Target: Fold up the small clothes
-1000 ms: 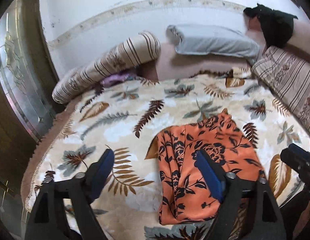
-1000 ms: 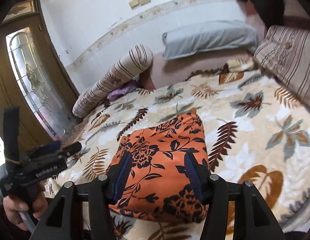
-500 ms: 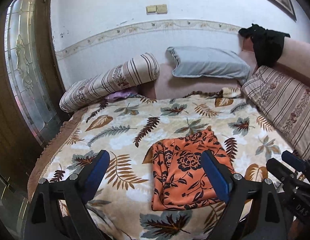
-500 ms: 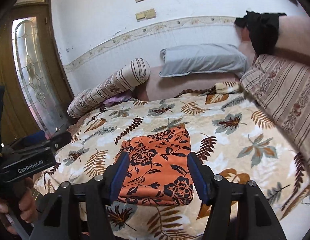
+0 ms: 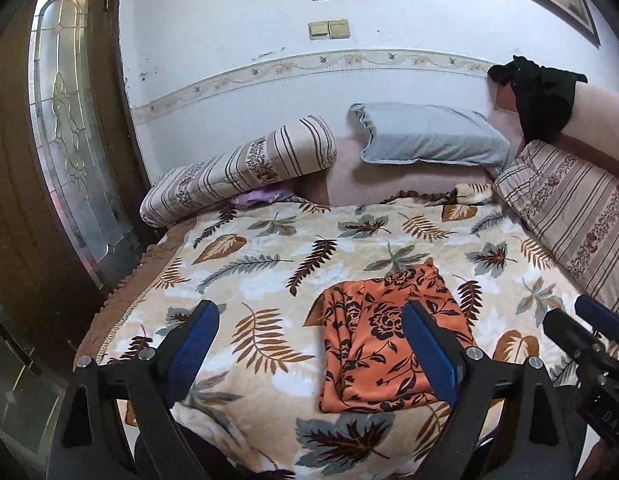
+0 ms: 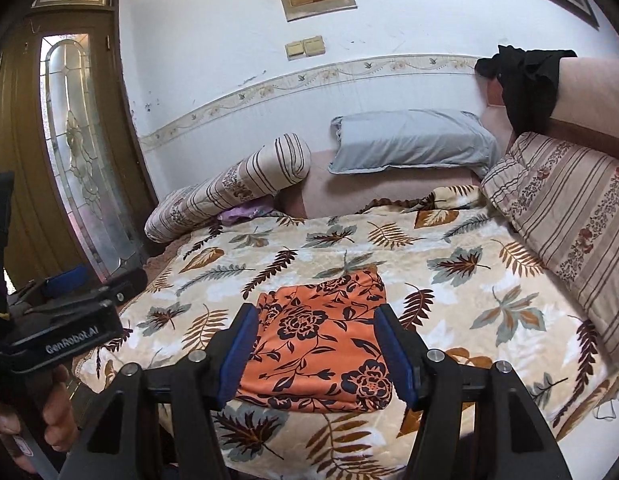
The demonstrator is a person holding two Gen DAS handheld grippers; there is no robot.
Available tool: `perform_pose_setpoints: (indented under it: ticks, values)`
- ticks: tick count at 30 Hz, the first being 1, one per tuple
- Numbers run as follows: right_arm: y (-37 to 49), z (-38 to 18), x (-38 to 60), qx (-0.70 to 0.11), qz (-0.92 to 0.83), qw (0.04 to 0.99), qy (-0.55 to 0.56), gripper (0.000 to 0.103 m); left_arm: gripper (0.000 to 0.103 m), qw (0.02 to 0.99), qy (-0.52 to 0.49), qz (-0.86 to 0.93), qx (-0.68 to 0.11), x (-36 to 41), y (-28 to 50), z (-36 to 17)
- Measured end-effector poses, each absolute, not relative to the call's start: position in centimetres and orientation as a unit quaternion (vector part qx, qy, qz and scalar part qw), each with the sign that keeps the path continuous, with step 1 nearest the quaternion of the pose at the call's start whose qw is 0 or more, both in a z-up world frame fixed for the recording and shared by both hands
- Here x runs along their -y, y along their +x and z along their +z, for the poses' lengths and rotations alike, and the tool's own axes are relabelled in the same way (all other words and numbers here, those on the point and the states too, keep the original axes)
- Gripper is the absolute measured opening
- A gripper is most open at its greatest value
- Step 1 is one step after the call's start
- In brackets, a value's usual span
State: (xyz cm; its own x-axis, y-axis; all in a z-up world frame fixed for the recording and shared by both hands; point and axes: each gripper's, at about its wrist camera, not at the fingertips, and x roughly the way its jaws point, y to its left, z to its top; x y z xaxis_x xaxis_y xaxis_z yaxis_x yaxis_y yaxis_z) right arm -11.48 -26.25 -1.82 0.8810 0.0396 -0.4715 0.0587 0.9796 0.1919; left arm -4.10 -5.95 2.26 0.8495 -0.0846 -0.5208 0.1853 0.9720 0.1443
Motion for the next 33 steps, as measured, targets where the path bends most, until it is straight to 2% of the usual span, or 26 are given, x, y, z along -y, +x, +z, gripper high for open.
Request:
perform_pose_setpoints:
  ticks: [33]
  values:
    - [-8.8,-3.4,24.3,-0.281,-0.006,0.956,0.086,0.064,0.093,0.951,0.089,-0.105,-0.275,4.6,-2.5,1.7]
